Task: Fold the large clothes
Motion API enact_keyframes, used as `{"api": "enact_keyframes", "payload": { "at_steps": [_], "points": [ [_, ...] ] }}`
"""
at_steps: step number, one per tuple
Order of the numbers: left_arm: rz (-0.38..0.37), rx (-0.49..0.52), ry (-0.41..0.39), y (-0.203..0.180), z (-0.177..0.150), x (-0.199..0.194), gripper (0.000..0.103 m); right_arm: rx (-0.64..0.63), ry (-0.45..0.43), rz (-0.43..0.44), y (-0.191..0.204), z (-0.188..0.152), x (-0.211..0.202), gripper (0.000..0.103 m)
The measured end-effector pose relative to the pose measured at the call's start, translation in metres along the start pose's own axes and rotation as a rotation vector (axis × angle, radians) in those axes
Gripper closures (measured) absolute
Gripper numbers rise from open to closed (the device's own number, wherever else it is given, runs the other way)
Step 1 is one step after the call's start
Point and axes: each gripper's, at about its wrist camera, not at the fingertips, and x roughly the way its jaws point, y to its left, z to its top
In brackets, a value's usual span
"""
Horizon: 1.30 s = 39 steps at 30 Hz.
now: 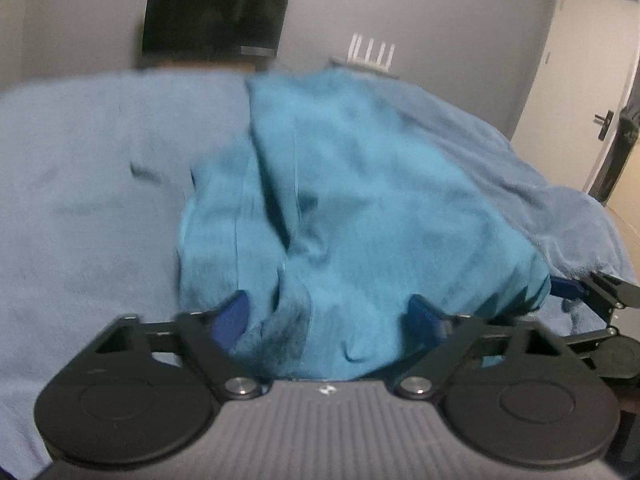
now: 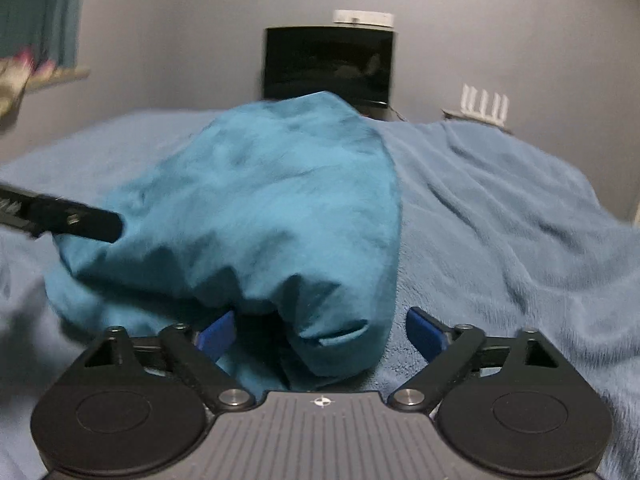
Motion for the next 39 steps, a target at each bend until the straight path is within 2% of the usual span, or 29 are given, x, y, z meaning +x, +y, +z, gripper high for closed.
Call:
{"api": "enact_keyframes", "payload": {
  "at_steps": [1, 2, 3, 4, 5, 6, 7, 8, 9, 10, 12, 15, 17, 19, 22, 25, 29, 32, 33, 36, 39],
  "points": [
    [0.001, -0.006, 0.005, 0.004, -0.003, 0.002, 0.045, -0.04, -0.004, -0.003, 0.004, -0.002, 0.001, 0.025],
    [-0.003, -0.015, 0.002, 0.009, -0.004, 0.003, 0.058, -0.081, -0.007, -0.016, 0.008, -0.005, 0.003, 0.027],
    [-0.022, -0.033, 0.004, 0.014, -0.004, 0.004, 0.066, -0.108, -0.011, -0.032, 0.012, -0.006, 0.005, 0.032],
    [-0.048, -0.054, 0.011, 0.02, -0.003, 0.005, 0.069, -0.127, -0.016, -0.049, 0.014, -0.007, 0.008, 0.035],
    [-0.071, -0.071, 0.014, 0.024, -0.001, 0.004, 0.077, -0.139, -0.015, -0.071, 0.014, -0.008, 0.013, 0.037],
    [-0.096, -0.084, 0.017, 0.028, 0.001, 0.003, 0.086, -0.138, -0.003, -0.09, 0.014, -0.008, 0.018, 0.04],
    [-0.117, -0.091, 0.023, 0.03, 0.001, 0.003, 0.09, -0.122, 0.012, -0.101, 0.012, -0.007, 0.023, 0.041],
    [-0.134, -0.094, 0.028, 0.031, 0.001, 0.003, 0.098, -0.092, 0.014, -0.091, 0.008, -0.008, 0.026, 0.043],
    [-0.159, -0.105, 0.039, 0.033, 0.0, 0.001, 0.101, -0.074, 0.008, -0.081, 0.006, -0.009, 0.026, 0.05],
    [-0.185, -0.12, 0.053, 0.035, -0.002, -0.003, 0.102, -0.071, 0.0, -0.071, 0.005, -0.009, 0.024, 0.058],
    [-0.213, -0.148, 0.081, 0.037, -0.006, -0.014, 0.102, -0.064, -0.024, -0.041, 0.002, -0.009, 0.013, 0.063],
    [-0.181, -0.12, 0.133, 0.035, -0.014, -0.014, 0.102, -0.088, -0.008, 0.003, -0.004, -0.011, 0.0, 0.062],
    [-0.163, -0.115, 0.14, 0.033, -0.017, -0.01, 0.102, -0.075, 0.06, 0.033, -0.008, -0.013, -0.001, 0.059],
    [-0.165, -0.126, 0.133, 0.035, -0.016, -0.008, 0.102, -0.032, 0.051, 0.062, -0.015, -0.012, -0.013, 0.056],
    [-0.168, -0.138, 0.134, 0.038, -0.02, -0.009, 0.101, -0.043, -0.04, 0.107, -0.023, -0.007, -0.042, 0.05],
    [-0.16, -0.122, 0.135, 0.037, -0.022, -0.013, 0.101, -0.051, -0.166, 0.12, -0.028, -0.001, -0.065, 0.049],
    [-0.146, -0.092, 0.135, 0.031, -0.018, -0.011, 0.101, -0.008, -0.261, 0.143, -0.03, 0.013, -0.064, 0.052],
    [-0.137, -0.094, 0.137, 0.031, -0.018, -0.009, 0.1, -0.06, -0.206, 0.136, -0.019, 0.017, -0.039, 0.064],
    [-0.126, -0.096, 0.139, 0.034, -0.019, -0.01, 0.1, -0.074, -0.175, 0.14, -0.015, 0.015, -0.029, 0.071],
    [-0.122, -0.104, 0.159, 0.037, -0.02, -0.007, 0.1, -0.039, -0.051, 0.144, -0.01, -0.004, -0.002, 0.073],
    [-0.113, -0.101, 0.162, 0.037, -0.019, -0.007, 0.099, -0.131, -0.04, 0.102, 0.003, -0.014, 0.007, 0.076]
  ]
}}
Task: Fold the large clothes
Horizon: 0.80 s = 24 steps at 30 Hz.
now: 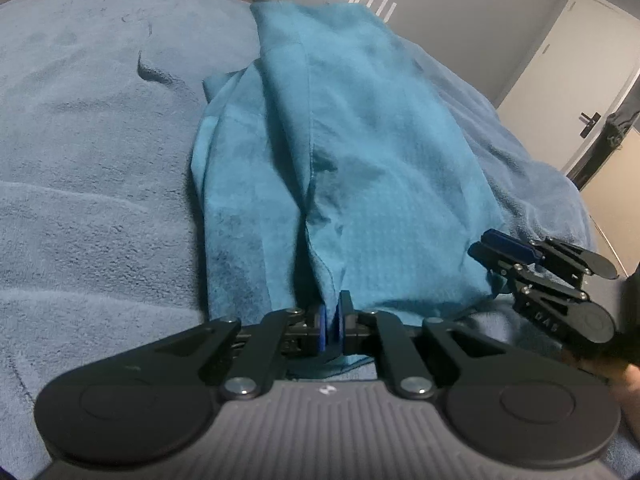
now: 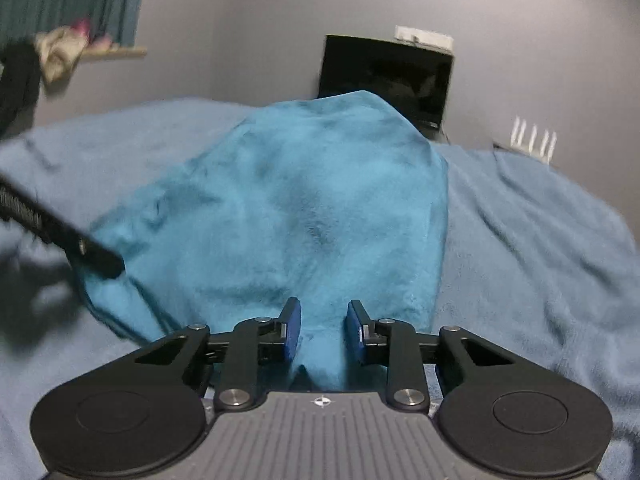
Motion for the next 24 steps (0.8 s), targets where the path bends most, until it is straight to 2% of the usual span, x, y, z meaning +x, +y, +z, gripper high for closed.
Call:
{"api": "enact_keyframes", "payload": {
  "at_steps": [3, 5, 6, 7, 9, 12, 15, 17, 20, 24],
  "points": [
    [0.012, 0.01, -0.003, 0.001, -0.001, -0.003, 0.1, 0.057, -0.018, 0.039, -0.008, 0.005, -0.004, 0.079],
    [0.012, 0.006, -0.004, 0.001, -0.003, -0.003, 0.1, 0.105, -0.078, 0.039, -0.016, 0.007, -0.021, 0.066],
    [0.009, -0.002, -0.003, 0.002, -0.003, -0.002, 0.1, 0.117, -0.105, 0.024, -0.016, 0.011, -0.026, 0.051],
    [0.005, -0.011, -0.001, 0.003, -0.003, -0.002, 0.1, 0.122, -0.13, 0.016, -0.016, 0.017, -0.028, 0.049],
    [-0.001, -0.026, 0.002, 0.001, -0.002, -0.002, 0.1, 0.099, -0.138, 0.001, -0.011, 0.034, -0.022, 0.05],
    [-0.005, -0.033, 0.004, 0.0, -0.001, -0.002, 0.1, 0.076, -0.089, -0.043, -0.003, 0.061, 0.009, 0.052],
    [-0.003, -0.029, 0.006, -0.002, -0.001, -0.001, 0.1, 0.158, -0.009, -0.07, -0.008, 0.085, 0.065, 0.058],
    [-0.004, -0.029, 0.009, 0.0, -0.001, 0.0, 0.1, 0.202, 0.033, -0.061, -0.009, 0.097, 0.098, 0.057],
    [0.0, -0.026, 0.019, 0.002, 0.0, 0.002, 0.1, 0.135, 0.055, -0.028, 0.012, 0.113, 0.138, 0.056],
    [-0.003, -0.036, 0.03, 0.003, 0.003, 0.003, 0.1, 0.041, 0.068, 0.048, 0.046, 0.126, 0.165, 0.056]
  ]
}}
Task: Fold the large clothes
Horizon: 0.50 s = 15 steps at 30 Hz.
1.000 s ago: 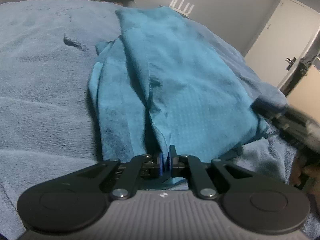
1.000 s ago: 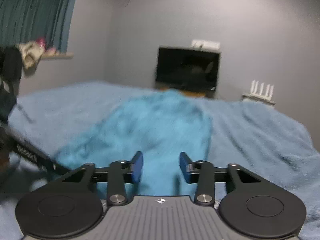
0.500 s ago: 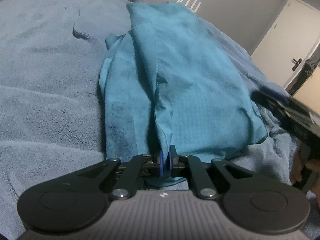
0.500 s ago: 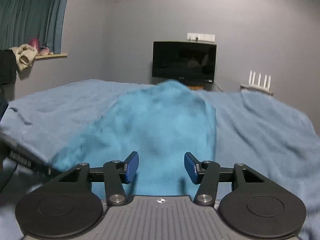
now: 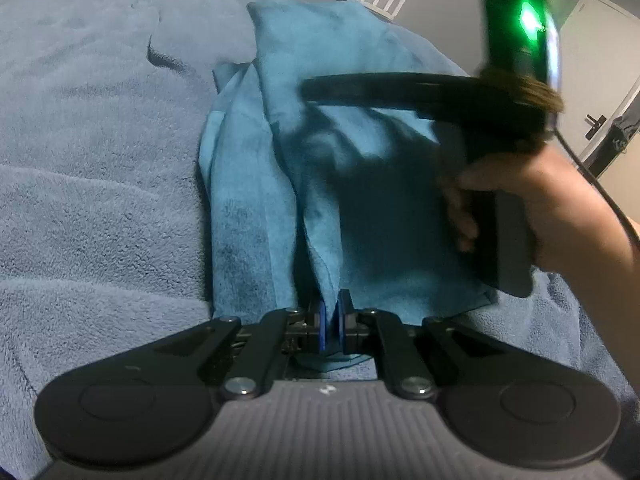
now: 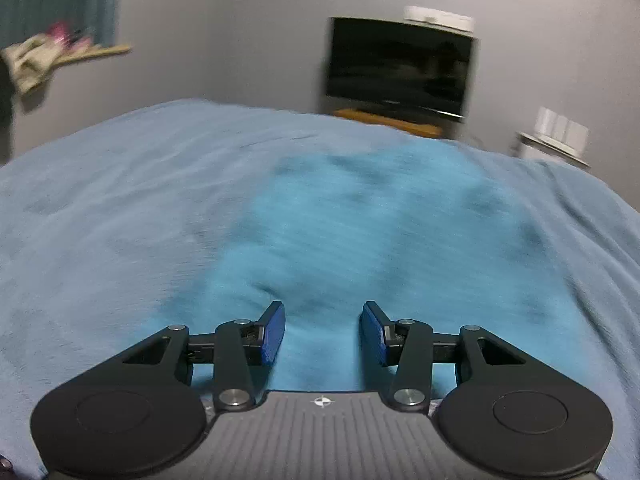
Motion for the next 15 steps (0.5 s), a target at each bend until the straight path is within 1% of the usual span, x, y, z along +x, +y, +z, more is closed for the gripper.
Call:
{"api": "enact_keyframes", "payload": {
  "at_steps": [3, 5, 6, 7, 9, 10, 11, 13, 15],
  "points": [
    [-0.007, -0.005, 0.005, -0.001, -0.001, -0.001, 0.1, -0.055, 0.013, 0.044, 0.013, 0.003, 0.01, 0.044],
    [-0.005, 0.003, 0.009, -0.003, -0.002, -0.002, 0.1, -0.073, -0.009, 0.075, 0.012, 0.009, 0.002, 0.047],
    [-0.001, 0.01, 0.011, -0.005, -0.002, -0.002, 0.1, -0.056, -0.03, 0.08, 0.006, 0.013, -0.002, 0.052],
    [0.004, 0.018, 0.011, -0.007, -0.002, -0.003, 0.1, -0.024, -0.065, 0.066, -0.003, 0.017, -0.008, 0.052],
    [0.011, 0.027, 0.013, -0.01, -0.003, -0.003, 0.1, 0.045, -0.137, -0.016, -0.024, 0.026, -0.021, 0.052],
    [0.013, 0.03, 0.013, -0.011, -0.003, -0.003, 0.1, 0.085, -0.161, -0.069, -0.037, 0.03, -0.025, 0.052],
    [0.014, 0.033, 0.013, -0.011, -0.002, -0.003, 0.1, 0.133, -0.172, -0.146, -0.052, 0.035, -0.026, 0.052],
    [0.011, 0.031, 0.015, -0.013, -0.001, -0.001, 0.1, 0.222, -0.151, -0.285, -0.082, 0.044, -0.023, 0.051],
    [0.007, 0.025, 0.017, -0.016, -0.004, -0.003, 0.1, 0.291, -0.117, -0.375, -0.104, 0.049, -0.016, 0.05]
  ]
}}
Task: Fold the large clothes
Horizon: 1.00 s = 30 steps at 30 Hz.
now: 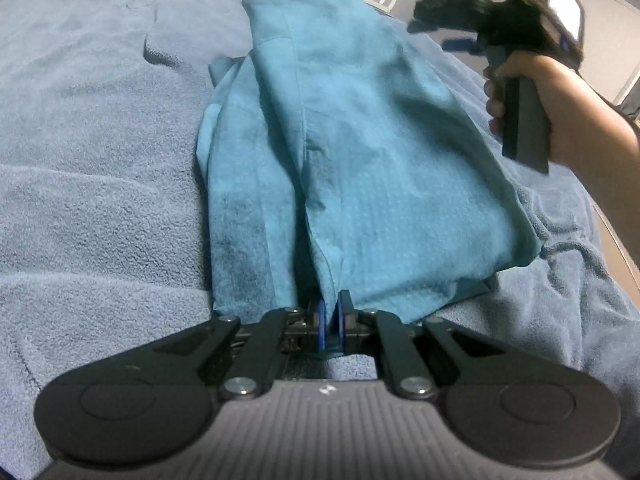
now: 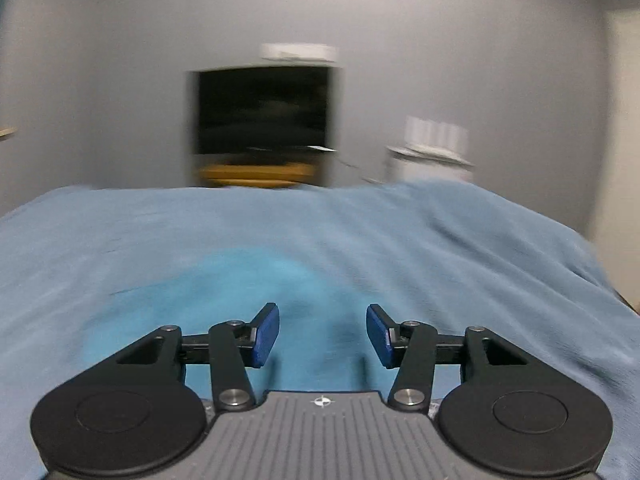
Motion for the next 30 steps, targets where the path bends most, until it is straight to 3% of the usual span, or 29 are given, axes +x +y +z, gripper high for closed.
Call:
{"api": "enact_keyframes", "payload": {
  "at_steps": [2, 4, 8, 11, 18, 22, 24, 26, 28, 30],
  "points": [
    [-0.004, -0.004, 0.002, 0.002, 0.001, 0.0, 0.1, 0.036, 0.058, -0.044, -0.008, 0.004, 0.02, 0.05],
    [-0.007, -0.005, 0.002, 0.008, 0.002, 0.001, 0.1, 0.052, 0.105, -0.033, -0.004, 0.002, 0.039, 0.052],
    [-0.011, -0.005, 0.004, 0.013, 0.0, 0.004, 0.1, 0.0, 0.083, -0.048, 0.031, -0.004, 0.062, 0.048],
    [-0.012, -0.002, 0.006, 0.013, 0.0, 0.004, 0.1, -0.057, 0.078, -0.003, 0.073, -0.005, 0.074, 0.048],
    [-0.007, 0.005, 0.011, 0.011, 0.001, 0.005, 0.1, -0.176, 0.204, 0.284, 0.147, -0.011, 0.093, 0.048],
    [-0.018, -0.013, 0.012, 0.014, 0.002, 0.005, 0.1, -0.103, 0.146, 0.377, 0.136, -0.001, 0.075, 0.053],
    [-0.021, -0.018, 0.012, 0.016, 0.002, 0.004, 0.1, -0.05, 0.061, 0.332, 0.105, 0.009, 0.057, 0.053],
    [-0.022, -0.019, 0.012, 0.016, 0.002, 0.003, 0.1, -0.053, -0.005, 0.22, 0.078, 0.015, 0.05, 0.052],
    [-0.023, -0.024, 0.011, 0.018, 0.002, 0.002, 0.1, -0.074, 0.003, 0.108, 0.054, 0.016, 0.053, 0.052],
    [-0.027, -0.031, 0.01, 0.019, 0.002, 0.002, 0.1, -0.046, 0.076, 0.043, 0.031, 0.012, 0.063, 0.051]
  ]
}}
